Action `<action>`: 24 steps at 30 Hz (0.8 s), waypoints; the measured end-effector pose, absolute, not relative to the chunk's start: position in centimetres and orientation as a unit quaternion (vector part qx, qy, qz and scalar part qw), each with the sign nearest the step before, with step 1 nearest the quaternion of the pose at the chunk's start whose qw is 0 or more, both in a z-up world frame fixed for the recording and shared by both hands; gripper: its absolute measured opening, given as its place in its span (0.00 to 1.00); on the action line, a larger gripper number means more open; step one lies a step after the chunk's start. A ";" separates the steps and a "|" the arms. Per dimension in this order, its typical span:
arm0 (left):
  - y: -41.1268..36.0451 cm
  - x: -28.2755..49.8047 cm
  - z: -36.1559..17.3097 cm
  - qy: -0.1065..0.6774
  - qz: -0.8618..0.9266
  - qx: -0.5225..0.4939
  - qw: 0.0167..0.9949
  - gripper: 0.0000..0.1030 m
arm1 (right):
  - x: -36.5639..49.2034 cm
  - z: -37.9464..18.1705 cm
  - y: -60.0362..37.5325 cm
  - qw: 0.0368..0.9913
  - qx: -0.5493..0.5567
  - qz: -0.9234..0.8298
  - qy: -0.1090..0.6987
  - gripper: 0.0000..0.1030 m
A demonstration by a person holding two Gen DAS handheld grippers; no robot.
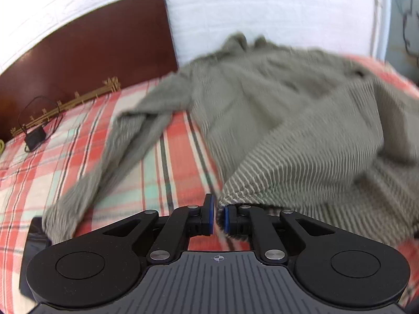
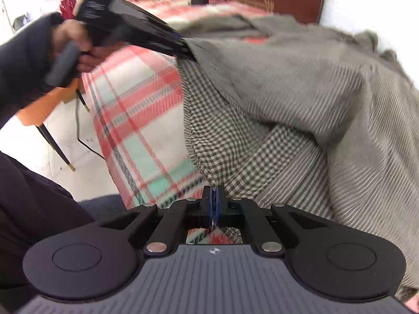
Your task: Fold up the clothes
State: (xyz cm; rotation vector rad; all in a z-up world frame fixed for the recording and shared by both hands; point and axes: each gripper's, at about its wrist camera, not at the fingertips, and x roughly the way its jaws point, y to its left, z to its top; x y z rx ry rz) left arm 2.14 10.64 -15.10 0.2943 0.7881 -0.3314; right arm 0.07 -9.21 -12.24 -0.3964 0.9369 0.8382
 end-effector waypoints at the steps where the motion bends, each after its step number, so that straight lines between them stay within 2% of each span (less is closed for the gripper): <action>1: 10.7 1.6 -15.7 0.390 -0.161 0.146 0.895 0.05 | 0.0 -12.6 -9.0 0.787 -0.187 0.390 0.440 0.04; 4: 11.2 0.2 -17.0 0.407 -0.164 0.145 0.887 0.04 | -0.4 -12.4 -9.1 0.784 -0.187 0.402 0.435 0.10; 5: 11.3 -0.2 -17.1 0.401 -0.164 0.148 0.889 0.07 | -0.5 -12.3 -9.2 0.783 -0.187 0.405 0.433 0.15; 6: 11.4 -0.6 -17.2 0.397 -0.163 0.150 0.891 0.15 | -0.7 -12.2 -9.2 0.782 -0.188 0.409 0.431 0.20; 7: 11.5 -0.8 -17.1 0.395 -0.158 0.146 0.893 0.17 | -0.8 -12.1 -9.4 0.781 -0.187 0.412 0.429 0.22; 9: 11.6 -0.9 -16.7 0.385 -0.151 0.139 0.900 0.40 | -1.2 -11.5 -10.1 0.786 -0.179 0.412 0.425 0.22; 11: 11.3 -0.9 -16.4 0.369 -0.144 0.151 0.906 0.53 | -1.5 -11.3 -10.8 0.794 -0.169 0.402 0.422 0.22; 16: 9.9 0.5 -17.0 0.361 -0.137 0.176 0.905 0.54 | -1.8 -11.6 -11.8 0.807 -0.154 0.380 0.425 0.22; 17: 9.6 0.7 -17.1 0.360 -0.135 0.182 0.905 0.53 | -1.8 -11.6 -11.9 0.807 -0.153 0.379 0.426 0.22; 18: 9.5 0.9 -17.1 0.361 -0.134 0.181 0.905 0.29 | -1.8 -11.7 -11.9 0.808 -0.152 0.378 0.426 0.22; 20: 9.7 1.2 -16.7 0.361 -0.130 0.164 0.909 0.04 | -1.8 -11.7 -12.0 0.809 -0.148 0.379 0.425 0.22; 24: 10.9 0.8 -14.7 0.339 -0.116 0.124 0.925 0.04 | -1.7 -11.6 -12.0 0.809 -0.144 0.387 0.419 0.22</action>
